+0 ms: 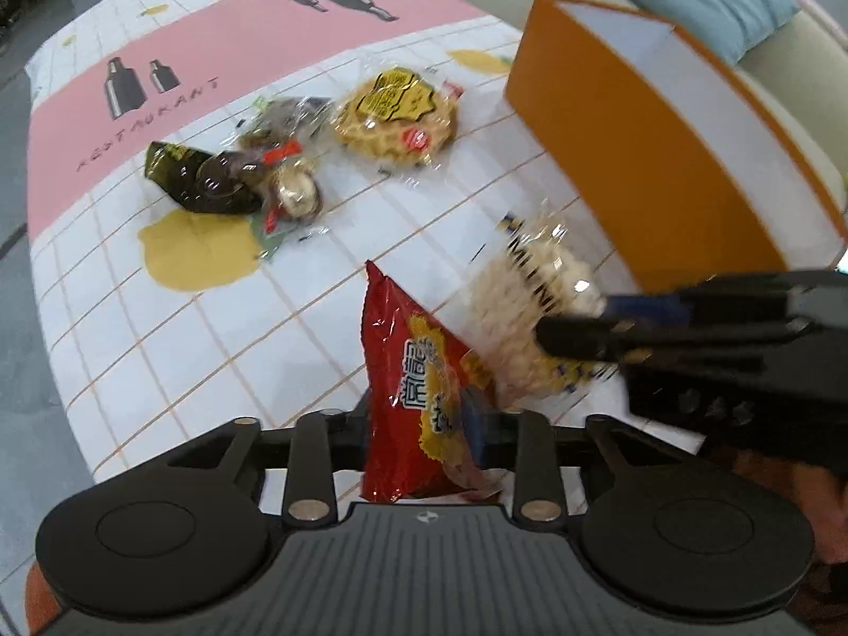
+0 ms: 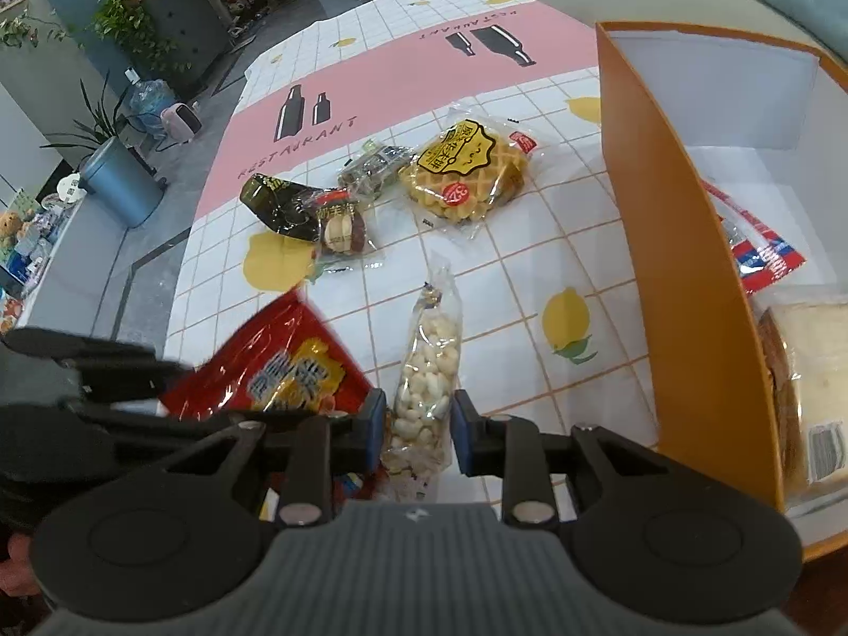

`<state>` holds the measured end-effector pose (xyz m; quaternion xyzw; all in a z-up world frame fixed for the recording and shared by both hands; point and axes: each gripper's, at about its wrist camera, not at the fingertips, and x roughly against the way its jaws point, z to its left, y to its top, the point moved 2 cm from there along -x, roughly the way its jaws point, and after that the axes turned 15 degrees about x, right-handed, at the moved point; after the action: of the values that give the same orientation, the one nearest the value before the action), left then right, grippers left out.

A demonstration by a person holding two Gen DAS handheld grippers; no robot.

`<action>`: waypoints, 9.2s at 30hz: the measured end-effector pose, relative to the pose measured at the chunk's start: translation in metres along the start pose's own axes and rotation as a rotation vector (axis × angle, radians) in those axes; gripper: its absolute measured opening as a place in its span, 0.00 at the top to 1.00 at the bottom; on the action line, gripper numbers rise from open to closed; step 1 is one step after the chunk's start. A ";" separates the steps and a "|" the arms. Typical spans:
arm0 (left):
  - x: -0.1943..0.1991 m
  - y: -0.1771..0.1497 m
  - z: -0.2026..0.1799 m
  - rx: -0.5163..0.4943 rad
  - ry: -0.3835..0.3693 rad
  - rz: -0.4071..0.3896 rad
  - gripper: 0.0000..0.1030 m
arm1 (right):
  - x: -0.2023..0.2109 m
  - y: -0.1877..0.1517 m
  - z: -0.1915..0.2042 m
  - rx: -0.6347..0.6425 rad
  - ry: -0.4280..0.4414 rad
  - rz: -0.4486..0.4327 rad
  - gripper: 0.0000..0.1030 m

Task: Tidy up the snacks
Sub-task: 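Lift the chip bag and peanut bag with both tools toward the orange box, then lower both bags into the box and open both tools, then withdraw both tools from the box back over the remaining snacks, then grasp the wrapped sandwich cookie with the left tool while the right tool grasps the waffle cake bag, then carry the cookie and waffle cake with both tools over the box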

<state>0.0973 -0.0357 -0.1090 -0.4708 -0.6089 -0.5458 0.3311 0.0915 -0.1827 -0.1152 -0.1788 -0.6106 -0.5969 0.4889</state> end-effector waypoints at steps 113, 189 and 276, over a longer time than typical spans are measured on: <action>0.043 0.133 -0.157 -0.097 -0.186 -0.269 0.37 | 0.113 0.065 -0.145 -0.019 -0.358 -0.140 0.62; -0.076 0.104 0.068 0.312 -0.060 -0.168 0.48 | -0.115 0.081 -0.019 0.242 -0.290 -0.012 0.47; -0.020 0.008 0.058 0.291 -0.012 -0.102 0.57 | -0.035 -0.002 0.043 0.507 -0.334 -0.063 0.63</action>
<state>0.1178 0.0168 -0.1348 -0.3898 -0.7067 -0.4649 0.3639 0.0896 -0.1313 -0.1364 -0.1276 -0.8173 -0.4028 0.3918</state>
